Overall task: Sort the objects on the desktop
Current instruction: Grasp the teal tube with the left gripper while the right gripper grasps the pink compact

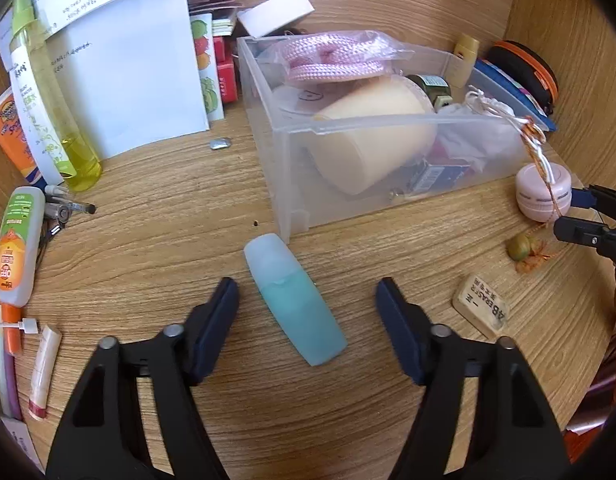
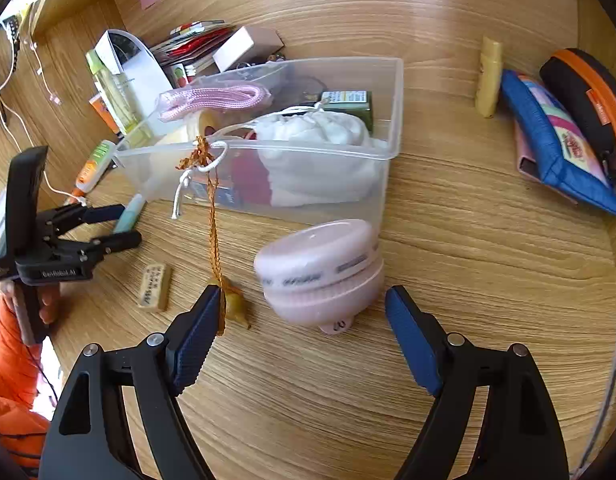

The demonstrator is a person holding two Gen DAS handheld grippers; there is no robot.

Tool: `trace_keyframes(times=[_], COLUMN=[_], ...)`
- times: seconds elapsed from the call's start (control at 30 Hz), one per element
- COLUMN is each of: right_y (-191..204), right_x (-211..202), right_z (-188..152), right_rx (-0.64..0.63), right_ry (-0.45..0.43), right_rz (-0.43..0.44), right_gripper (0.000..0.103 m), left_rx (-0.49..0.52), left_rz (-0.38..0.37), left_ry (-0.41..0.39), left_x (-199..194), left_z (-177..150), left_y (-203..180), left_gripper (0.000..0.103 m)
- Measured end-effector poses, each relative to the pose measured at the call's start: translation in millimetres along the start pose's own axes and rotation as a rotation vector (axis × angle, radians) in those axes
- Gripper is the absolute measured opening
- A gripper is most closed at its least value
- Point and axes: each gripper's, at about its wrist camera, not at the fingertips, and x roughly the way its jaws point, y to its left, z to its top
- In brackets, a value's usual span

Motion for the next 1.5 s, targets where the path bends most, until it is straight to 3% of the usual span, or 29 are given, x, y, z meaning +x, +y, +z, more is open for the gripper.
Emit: trace_keyframes(times=[0.13,0.2,0.6,0.8,1.27,1.37,1.5], right_y=[-7,-12,-22,-22,-18,-13,-7], right_x=[-3,-6,-28,-20,29,34,30], right_z=[2,3,-4,-2,24,24,19], right_rx=[0.019,0.033,0.069,0.047,0.007,-0.009,-0.034], right_ry=[-0.016,-0.022,-0.054,-0.035,0.012,0.018,-0.002], right_rz=[-0.006,-0.001,0.170,0.059,-0.008,0.011,-0.021], right_gripper=[0.080,0.080,0.082,0.082,0.080,0.061,0.061], left_rx=[-0.005,-0.005,-0.029,-0.062,-0.014,0.008,0.006], left_rz=[0.028,0.055,0.034,0.022,0.067,0.075,0.095], left_ry=[-0.008,-0.017,-0.022,-0.022,-0.031,-0.045,-0.056], left_x=[1,1,-2,-3,1,-1,-3], left_z=[1,0,-2,-2,-5,-7,-8], left_y=[1,1,9,14,8,4,5], left_gripper=[0.055,0.044,0.043,0.050,0.052,0.036,0.030])
